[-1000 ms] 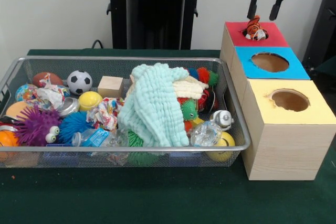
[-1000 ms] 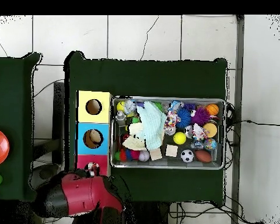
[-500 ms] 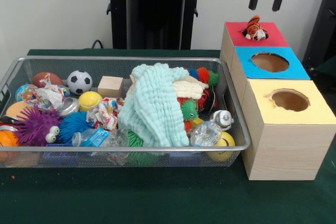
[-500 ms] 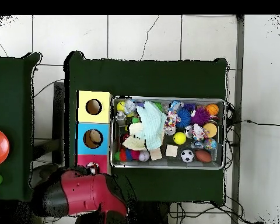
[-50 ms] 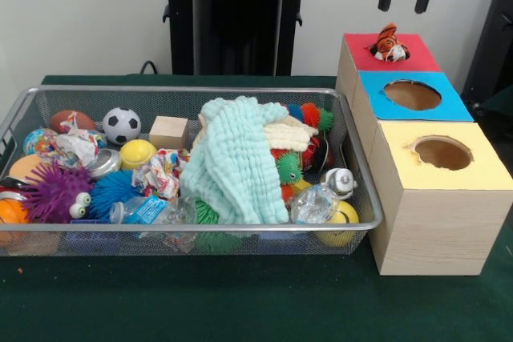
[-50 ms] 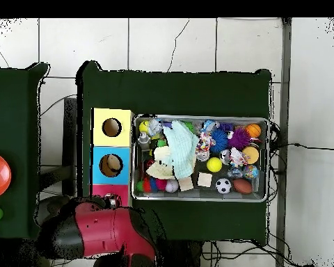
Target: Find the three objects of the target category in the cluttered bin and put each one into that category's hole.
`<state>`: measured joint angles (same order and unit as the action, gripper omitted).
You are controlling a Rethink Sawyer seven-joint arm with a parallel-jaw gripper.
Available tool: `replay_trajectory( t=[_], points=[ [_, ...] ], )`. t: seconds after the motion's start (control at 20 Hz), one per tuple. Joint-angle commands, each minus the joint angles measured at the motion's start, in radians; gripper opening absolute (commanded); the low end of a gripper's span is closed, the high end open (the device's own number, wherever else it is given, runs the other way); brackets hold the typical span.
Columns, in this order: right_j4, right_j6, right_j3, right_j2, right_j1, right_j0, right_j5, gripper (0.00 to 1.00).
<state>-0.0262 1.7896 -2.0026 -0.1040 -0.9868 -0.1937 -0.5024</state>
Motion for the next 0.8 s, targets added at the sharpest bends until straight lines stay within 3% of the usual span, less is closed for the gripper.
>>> replay_trajectory(
  t=[0.05,0.8],
  points=[
    [0.006,0.087,0.022,0.060,0.009,0.030,-0.093,0.00],
    [-0.006,0.089,-0.005,0.062,0.020,0.034,-0.029,0.00]
  ],
)
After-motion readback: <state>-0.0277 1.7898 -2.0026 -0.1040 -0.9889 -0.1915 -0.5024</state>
